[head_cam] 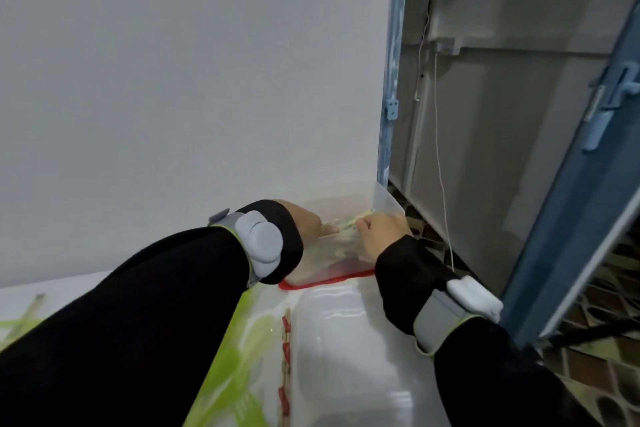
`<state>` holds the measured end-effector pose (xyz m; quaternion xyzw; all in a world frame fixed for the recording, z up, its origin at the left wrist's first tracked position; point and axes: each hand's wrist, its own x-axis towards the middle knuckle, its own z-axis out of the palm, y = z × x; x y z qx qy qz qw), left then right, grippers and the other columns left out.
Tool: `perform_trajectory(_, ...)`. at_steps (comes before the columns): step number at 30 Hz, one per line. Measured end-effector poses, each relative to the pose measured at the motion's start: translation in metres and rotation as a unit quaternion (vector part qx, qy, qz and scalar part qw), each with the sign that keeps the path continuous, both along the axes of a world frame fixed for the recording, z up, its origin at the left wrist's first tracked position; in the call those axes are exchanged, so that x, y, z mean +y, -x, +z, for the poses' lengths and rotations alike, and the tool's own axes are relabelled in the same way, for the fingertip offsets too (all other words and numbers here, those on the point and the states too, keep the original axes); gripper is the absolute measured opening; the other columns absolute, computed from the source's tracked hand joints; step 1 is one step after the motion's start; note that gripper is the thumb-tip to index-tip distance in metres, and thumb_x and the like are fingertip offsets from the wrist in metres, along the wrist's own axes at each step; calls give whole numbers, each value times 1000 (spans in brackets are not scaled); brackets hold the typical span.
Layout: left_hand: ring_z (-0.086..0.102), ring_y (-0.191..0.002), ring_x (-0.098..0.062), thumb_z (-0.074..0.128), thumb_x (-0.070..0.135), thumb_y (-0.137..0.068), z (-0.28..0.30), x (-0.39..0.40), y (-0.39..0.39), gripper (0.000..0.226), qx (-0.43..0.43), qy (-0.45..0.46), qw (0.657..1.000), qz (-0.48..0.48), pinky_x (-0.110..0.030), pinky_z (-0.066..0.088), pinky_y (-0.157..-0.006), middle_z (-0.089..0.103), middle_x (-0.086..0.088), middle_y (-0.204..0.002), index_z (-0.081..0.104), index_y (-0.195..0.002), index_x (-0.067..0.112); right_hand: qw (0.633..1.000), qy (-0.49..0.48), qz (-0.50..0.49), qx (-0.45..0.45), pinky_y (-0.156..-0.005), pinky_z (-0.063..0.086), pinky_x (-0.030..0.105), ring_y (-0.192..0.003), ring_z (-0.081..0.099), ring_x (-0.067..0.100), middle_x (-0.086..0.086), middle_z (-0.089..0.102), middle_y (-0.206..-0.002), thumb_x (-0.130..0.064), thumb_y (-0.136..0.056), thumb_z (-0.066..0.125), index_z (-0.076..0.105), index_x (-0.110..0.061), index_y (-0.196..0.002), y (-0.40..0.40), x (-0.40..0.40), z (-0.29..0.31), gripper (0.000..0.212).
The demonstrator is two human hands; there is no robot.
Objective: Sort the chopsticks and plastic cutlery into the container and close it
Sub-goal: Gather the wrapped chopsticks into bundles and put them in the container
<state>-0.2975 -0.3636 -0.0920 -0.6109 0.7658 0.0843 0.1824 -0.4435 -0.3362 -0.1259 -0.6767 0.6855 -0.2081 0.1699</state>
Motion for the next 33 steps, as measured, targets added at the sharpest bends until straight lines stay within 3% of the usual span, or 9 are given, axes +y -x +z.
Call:
perform_trajectory(3,47,-91,-20,35,42,-99,-4,-9,-4,41,-5,-22,999,26,-27,32,-81,52,0,-101,62,-109,13,999,-30,-22,-17,-102,35,42,-117,49,30,12,62,-115,-45,-85,13,64,-22,-94,-5,-10,-6,57)
perform_trajectory(7,54,-82,-24,54,22,-88,-14,-19,-2,21,55,37,998,23,-29,44,-76,64,-4,-92,70,-97,11,998,-32,-57,10,-111,27,43,-127,39,28,9,53,-127,-34,-98,28,60,-9,-115,-8,1,3,45)
perform_trajectory(12,38,-71,-19,41,3,-93,-33,-26,1,24,105,30,993,49,-24,29,-71,36,0,-65,46,-70,9,997,-2,-62,47,-117,9,49,-140,19,26,7,45,-138,-30,-101,26,57,-12,-122,-15,13,2,42)
perform_trajectory(14,40,-73,-22,45,6,-90,-30,-23,-3,25,148,41,986,65,-25,33,-71,42,-3,-65,48,-67,10,997,-9,-57,58,-117,2,52,-144,7,26,3,35,-147,-31,-102,22,53,-16,-129,-18,16,2,44)
perform_trajectory(19,46,-58,-17,53,24,-92,-2,10,-28,32,413,182,886,106,-26,38,-59,55,-1,-67,51,-62,14,988,-34,-69,134,-110,-8,62,-146,-8,27,1,10,-158,-24,-99,24,35,-22,-143,-42,21,14,46)
perform_trajectory(22,45,-52,-15,53,22,-93,23,42,-57,30,484,216,838,128,-23,39,-54,51,-1,-62,54,-63,14,989,-2,-15,148,-111,-1,61,-146,-2,30,3,18,-156,-29,-100,27,38,-19,-140,-79,31,28,44)
perform_trajectory(25,47,-51,-15,53,23,-92,33,79,-91,29,482,219,837,138,-19,37,-51,51,1,-58,55,-65,13,989,49,57,125,-112,15,54,-140,22,30,3,41,-142,-30,-98,31,53,-20,-125,-121,46,39,36)
perform_trajectory(29,48,-45,-9,55,23,-90,36,148,-181,24,440,237,845,189,-12,34,-43,51,4,-54,61,-72,10,975,18,222,22,-81,40,31,-97,56,28,6,58,-94,-28,-96,37,56,-18,-79,-204,83,53,27)
perform_trajectory(33,52,-47,-9,56,23,-89,33,211,-277,19,387,241,851,260,-16,35,-43,53,3,-56,61,-74,12,951,-27,308,-18,-71,37,24,-91,59,24,6,61,-93,-26,-95,43,63,-11,-93,-278,126,55,25)
